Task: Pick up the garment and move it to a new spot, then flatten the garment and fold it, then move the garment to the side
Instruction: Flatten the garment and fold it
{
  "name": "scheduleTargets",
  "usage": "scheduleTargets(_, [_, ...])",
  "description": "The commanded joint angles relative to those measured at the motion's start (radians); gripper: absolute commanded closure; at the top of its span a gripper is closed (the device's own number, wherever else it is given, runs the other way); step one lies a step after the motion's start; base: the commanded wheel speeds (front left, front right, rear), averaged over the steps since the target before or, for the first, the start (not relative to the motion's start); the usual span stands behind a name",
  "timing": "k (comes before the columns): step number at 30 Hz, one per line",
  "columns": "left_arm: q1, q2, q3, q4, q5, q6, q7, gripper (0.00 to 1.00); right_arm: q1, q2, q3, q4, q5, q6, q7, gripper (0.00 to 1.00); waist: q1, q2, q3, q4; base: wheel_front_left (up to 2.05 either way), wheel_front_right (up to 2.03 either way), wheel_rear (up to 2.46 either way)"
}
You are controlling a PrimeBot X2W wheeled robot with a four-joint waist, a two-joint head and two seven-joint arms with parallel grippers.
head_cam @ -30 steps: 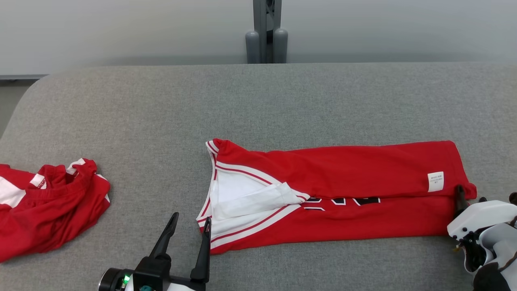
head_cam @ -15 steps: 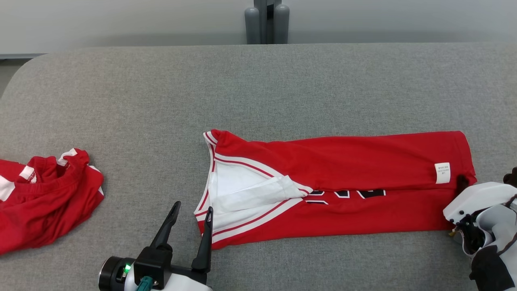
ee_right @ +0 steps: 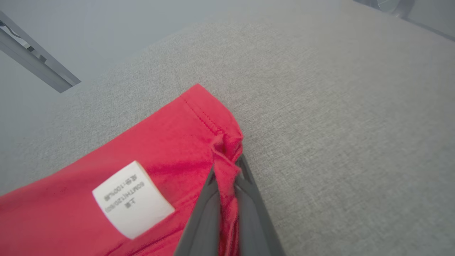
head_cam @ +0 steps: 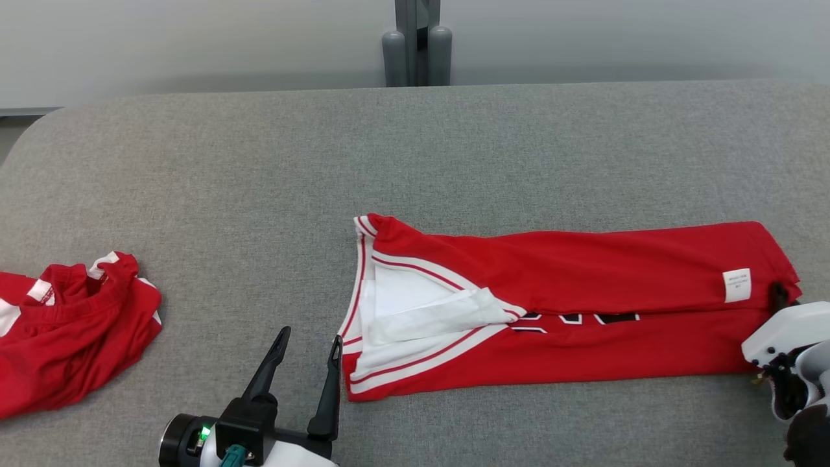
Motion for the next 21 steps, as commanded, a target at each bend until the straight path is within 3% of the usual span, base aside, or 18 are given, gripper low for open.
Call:
scheduleTargets(1, [0.003, 0.004, 0.003, 0.002, 0.005, -0.002, -0.004, 0.0, 0.002, -0.032, 0.004, -0.01, 0.009, -0.005, -0.016, 1.0, 0.0, 0.0, -0.004, -0.004, 0.0, 0.0, 0.0])
scheduleTargets(7, [0.011, 0.007, 0.003, 0.011, 0.008, -0.008, -0.004, 0.0, -0.028, -0.094, 0.034, -0.028, -0.003, -0.004, -0.036, 1.0, 0.0, 0.0, -0.025, -0.016, 0.0, 0.0, 0.0])
scheduleTargets(12, [0.019, 0.006, -0.004, 0.022, 0.001, -0.013, -0.004, 0.0, -0.035, -0.065, 0.085, -0.081, 0.028, -0.003, -0.011, 1.0, 0.0, 0.0, -0.052, -0.024, 0.0, 0.0, 0.0])
scheduleTargets(21, [0.037, 0.004, -0.011, 0.025, -0.015, -0.002, -0.004, 0.0, 0.095, -0.007, 0.262, -0.408, 0.188, -0.003, 0.099, 1.0, 0.0, 0.0, -0.089, -0.027, 0.0, 0.0, 0.0])
